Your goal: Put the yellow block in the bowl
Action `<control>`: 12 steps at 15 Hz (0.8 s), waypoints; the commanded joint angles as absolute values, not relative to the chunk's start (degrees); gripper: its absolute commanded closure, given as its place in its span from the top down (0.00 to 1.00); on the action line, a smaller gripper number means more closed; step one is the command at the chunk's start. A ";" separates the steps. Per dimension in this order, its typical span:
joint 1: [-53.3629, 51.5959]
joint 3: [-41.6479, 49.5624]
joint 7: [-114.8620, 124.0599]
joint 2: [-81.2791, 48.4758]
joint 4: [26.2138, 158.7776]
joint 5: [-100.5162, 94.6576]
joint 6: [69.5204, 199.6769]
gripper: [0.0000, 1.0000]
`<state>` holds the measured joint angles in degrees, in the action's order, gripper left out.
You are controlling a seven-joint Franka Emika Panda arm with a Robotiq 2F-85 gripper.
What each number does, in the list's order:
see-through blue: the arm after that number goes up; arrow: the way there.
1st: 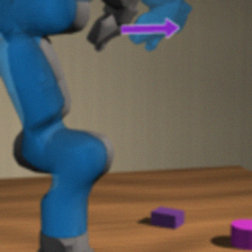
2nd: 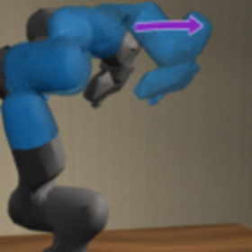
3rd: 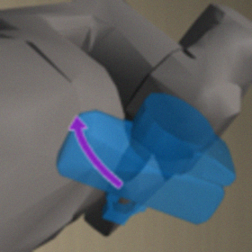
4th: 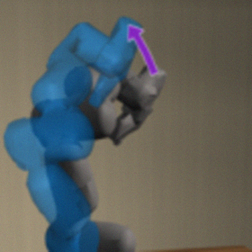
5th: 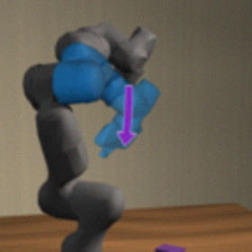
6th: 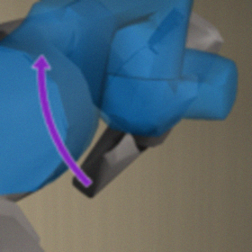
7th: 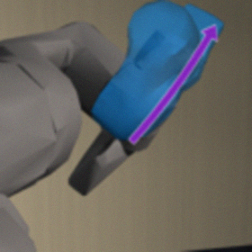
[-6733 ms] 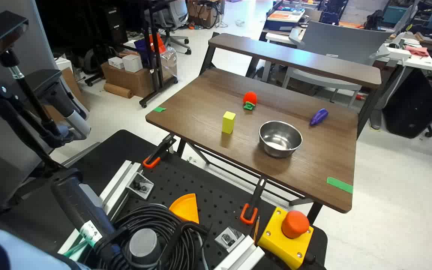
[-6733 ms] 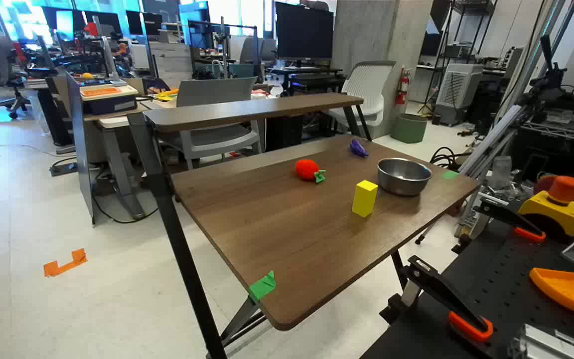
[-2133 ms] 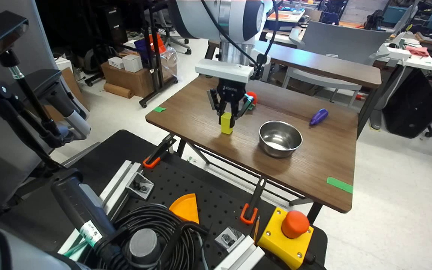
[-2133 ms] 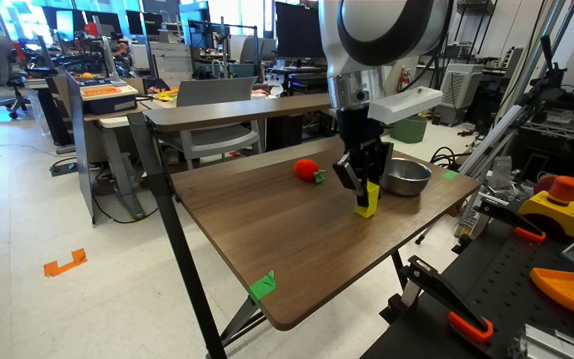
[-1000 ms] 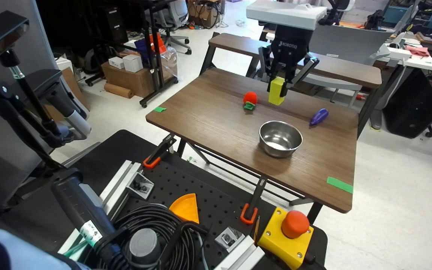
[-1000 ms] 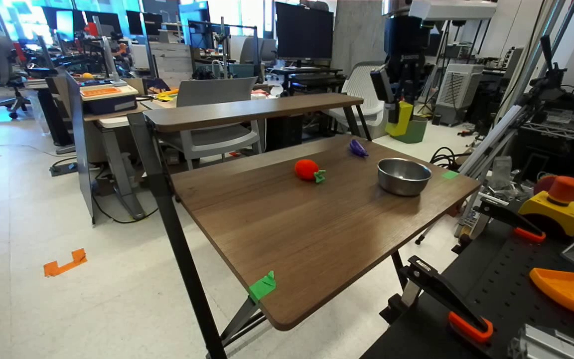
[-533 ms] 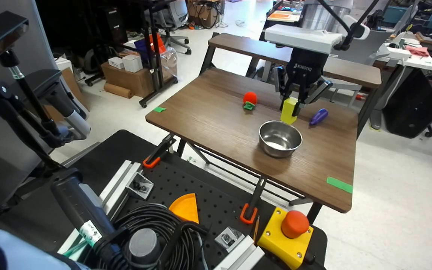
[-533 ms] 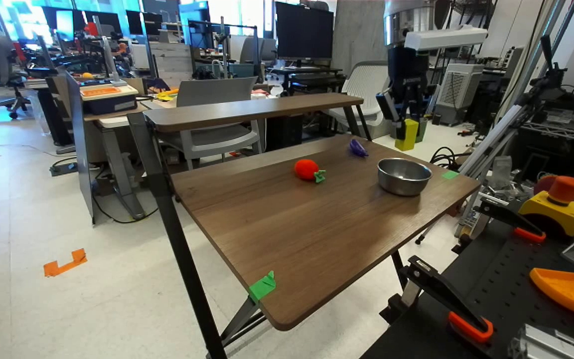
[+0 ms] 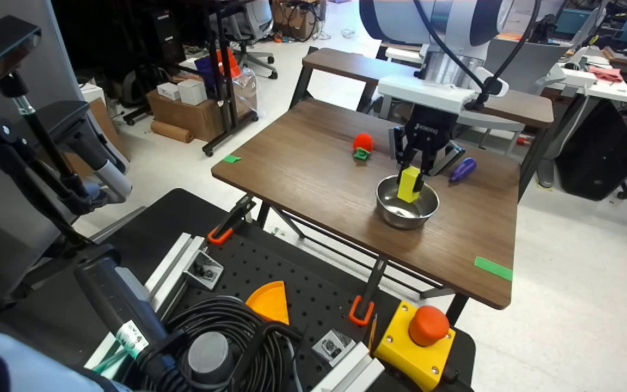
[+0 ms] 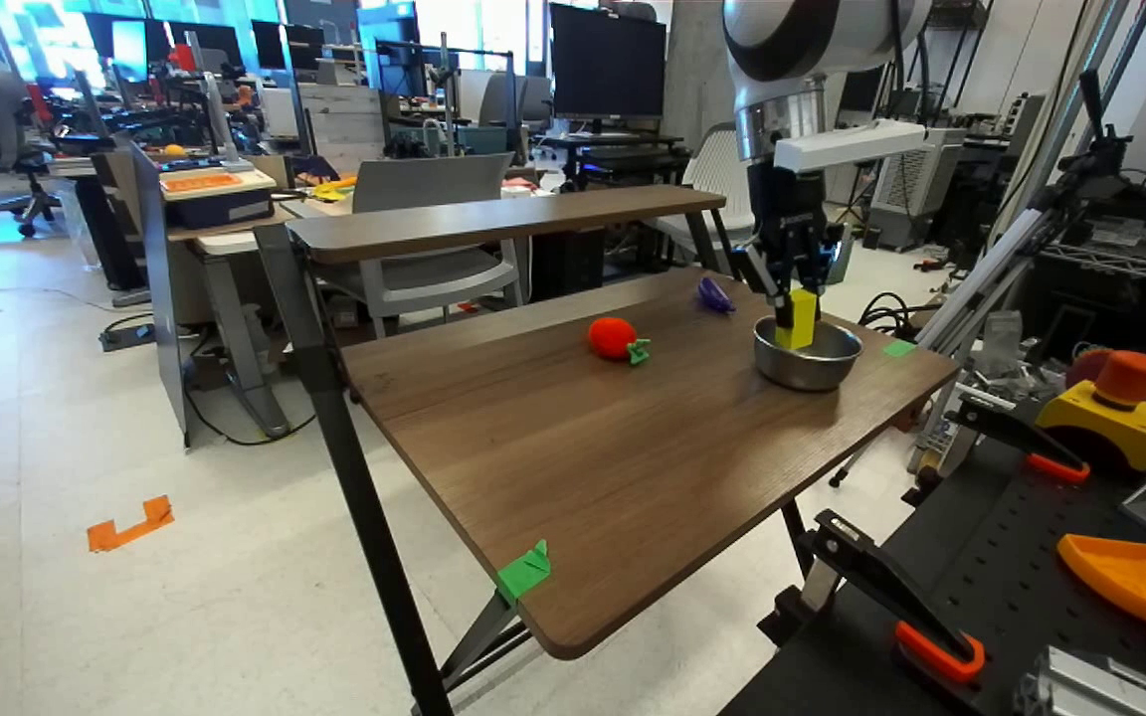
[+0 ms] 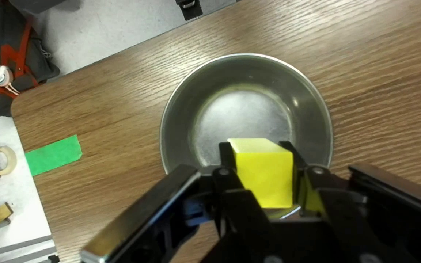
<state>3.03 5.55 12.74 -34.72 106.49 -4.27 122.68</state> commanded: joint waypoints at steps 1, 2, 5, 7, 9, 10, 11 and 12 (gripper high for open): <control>3.15 5.22 10.82 -37.70 103.26 -3.22 121.05 0.08; 3.16 5.17 10.61 -38.20 103.02 -3.20 121.00 0.08; 3.19 5.29 10.14 -39.13 102.83 -3.31 121.61 0.08; 3.38 5.23 9.70 -38.55 103.69 -3.16 122.37 0.08; 3.33 5.17 8.93 -37.35 105.34 -3.51 123.29 0.33; 3.26 5.15 8.46 -36.83 106.13 -3.70 123.68 0.55; 3.31 5.07 7.72 -35.84 107.42 -3.83 123.99 0.59; 3.33 5.00 7.06 -34.98 108.57 -3.88 124.24 0.64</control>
